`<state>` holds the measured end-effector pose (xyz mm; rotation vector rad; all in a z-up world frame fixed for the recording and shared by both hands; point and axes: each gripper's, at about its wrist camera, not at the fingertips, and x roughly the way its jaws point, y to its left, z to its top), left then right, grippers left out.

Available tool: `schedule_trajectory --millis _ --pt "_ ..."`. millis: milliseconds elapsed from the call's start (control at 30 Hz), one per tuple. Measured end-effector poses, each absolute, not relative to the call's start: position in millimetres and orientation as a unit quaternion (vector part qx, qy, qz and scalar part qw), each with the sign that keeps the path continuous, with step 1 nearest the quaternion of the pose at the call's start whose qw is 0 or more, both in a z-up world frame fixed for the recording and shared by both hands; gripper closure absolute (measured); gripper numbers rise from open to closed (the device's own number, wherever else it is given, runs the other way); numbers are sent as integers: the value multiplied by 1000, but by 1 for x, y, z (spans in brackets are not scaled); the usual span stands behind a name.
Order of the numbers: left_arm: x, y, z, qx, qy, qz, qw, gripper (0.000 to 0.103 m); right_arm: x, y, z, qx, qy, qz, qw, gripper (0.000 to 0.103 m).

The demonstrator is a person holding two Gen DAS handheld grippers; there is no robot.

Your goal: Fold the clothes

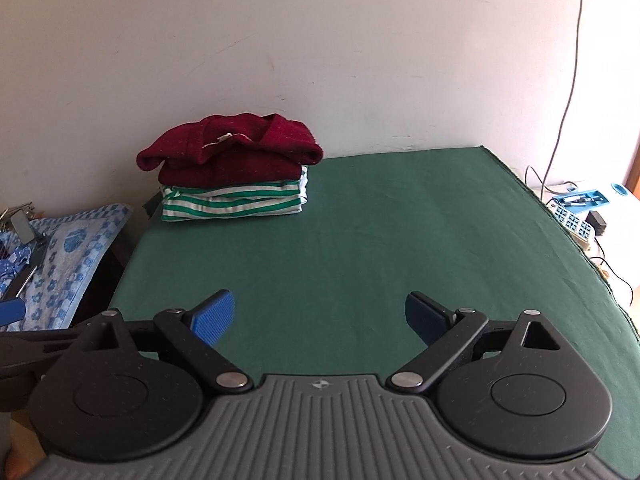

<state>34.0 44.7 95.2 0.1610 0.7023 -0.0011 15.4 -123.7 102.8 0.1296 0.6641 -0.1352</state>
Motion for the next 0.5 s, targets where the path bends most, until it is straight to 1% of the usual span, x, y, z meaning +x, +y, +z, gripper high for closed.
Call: schedule_trajectory --millis 500 --pt "33 66 93 69 355 16 932 1 28 -93 103 36 331 -33 942 9"
